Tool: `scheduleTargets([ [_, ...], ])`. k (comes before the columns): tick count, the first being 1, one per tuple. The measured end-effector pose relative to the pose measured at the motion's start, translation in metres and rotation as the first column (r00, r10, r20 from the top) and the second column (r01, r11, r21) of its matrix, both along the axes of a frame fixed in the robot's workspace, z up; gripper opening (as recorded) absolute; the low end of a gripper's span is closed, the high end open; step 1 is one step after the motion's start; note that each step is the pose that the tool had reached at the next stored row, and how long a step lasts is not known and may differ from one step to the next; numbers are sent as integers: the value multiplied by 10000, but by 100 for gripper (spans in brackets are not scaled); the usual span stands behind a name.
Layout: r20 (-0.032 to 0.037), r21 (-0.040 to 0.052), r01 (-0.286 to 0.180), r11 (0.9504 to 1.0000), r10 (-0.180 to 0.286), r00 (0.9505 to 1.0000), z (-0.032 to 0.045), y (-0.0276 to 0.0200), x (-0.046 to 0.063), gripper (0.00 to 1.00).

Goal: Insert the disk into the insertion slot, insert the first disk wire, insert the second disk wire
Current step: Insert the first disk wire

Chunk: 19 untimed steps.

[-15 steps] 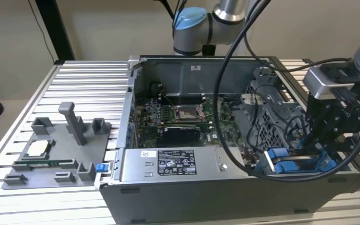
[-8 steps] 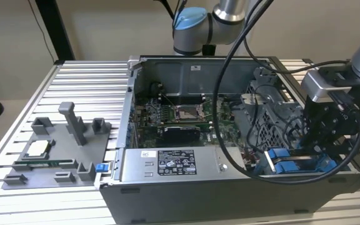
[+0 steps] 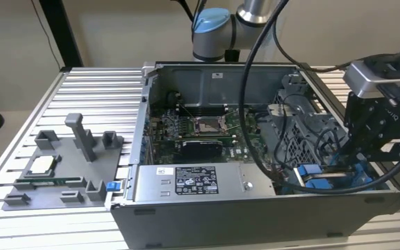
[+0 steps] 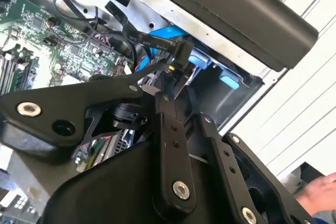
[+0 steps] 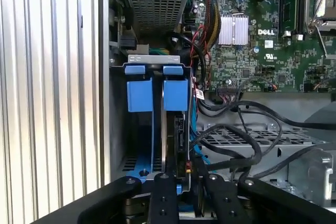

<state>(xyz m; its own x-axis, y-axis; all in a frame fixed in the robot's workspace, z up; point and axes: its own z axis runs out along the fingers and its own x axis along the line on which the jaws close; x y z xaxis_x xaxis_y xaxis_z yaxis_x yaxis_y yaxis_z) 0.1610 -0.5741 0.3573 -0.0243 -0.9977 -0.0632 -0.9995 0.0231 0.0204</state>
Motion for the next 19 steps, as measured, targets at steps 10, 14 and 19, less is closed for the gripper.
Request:
scheduleTargets([
  [10,-4,0,-6,10000,6,10000,146,3,20,0],
  [14,-4,2,-8,10000,8,10000,181,8,57,0],
  [19,-23,-2,-12,10000,12,10000,208,15,109,0],
])
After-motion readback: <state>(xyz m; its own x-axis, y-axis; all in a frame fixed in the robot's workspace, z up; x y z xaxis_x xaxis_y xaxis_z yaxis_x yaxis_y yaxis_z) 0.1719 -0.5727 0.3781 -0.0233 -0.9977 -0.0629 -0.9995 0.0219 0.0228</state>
